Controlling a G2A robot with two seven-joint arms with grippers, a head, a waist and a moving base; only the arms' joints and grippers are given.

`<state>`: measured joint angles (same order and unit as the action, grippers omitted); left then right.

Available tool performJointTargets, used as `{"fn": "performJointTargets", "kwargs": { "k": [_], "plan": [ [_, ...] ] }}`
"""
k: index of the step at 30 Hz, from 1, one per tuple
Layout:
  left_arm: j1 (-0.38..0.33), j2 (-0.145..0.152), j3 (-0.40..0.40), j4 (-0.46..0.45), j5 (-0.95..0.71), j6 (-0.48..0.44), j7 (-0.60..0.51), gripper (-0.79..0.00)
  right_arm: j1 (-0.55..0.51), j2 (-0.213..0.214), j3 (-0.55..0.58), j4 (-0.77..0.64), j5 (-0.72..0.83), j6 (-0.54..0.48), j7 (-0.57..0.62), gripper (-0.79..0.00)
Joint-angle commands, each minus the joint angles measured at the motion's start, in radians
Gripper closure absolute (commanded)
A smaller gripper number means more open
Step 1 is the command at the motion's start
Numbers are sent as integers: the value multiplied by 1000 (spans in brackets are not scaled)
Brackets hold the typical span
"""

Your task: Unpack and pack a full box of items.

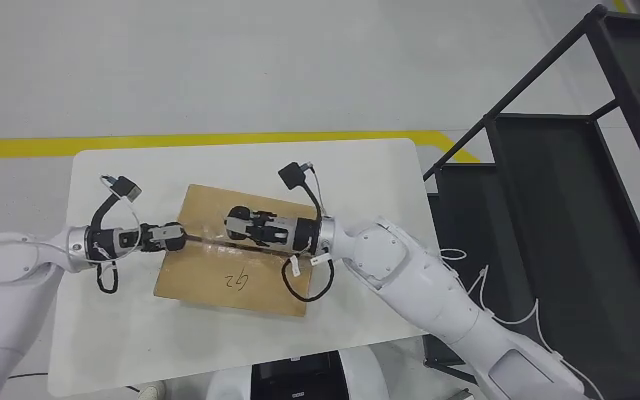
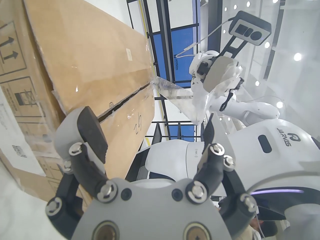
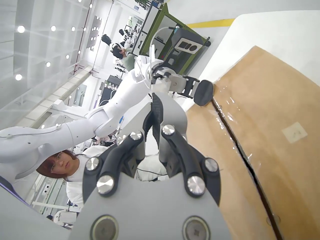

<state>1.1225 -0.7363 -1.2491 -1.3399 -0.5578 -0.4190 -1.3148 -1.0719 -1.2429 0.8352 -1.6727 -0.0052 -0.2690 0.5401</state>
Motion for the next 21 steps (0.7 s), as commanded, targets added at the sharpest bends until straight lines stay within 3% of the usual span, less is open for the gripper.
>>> {"fn": "performJointTargets", "kwargs": {
  "k": [1,12,21],
  "plan": [
    [8,2,-16,2,-5,-3,3,-785,-3,-2,-7,9,-16,1,-1,0],
    [84,20,-136,-6,-46,-14,14,-785,63,-36,-68,69,-114,39,-73,0],
    [114,21,-150,-46,-20,12,4,-785,112,-65,-106,115,-126,69,-87,0]
  ]
}}
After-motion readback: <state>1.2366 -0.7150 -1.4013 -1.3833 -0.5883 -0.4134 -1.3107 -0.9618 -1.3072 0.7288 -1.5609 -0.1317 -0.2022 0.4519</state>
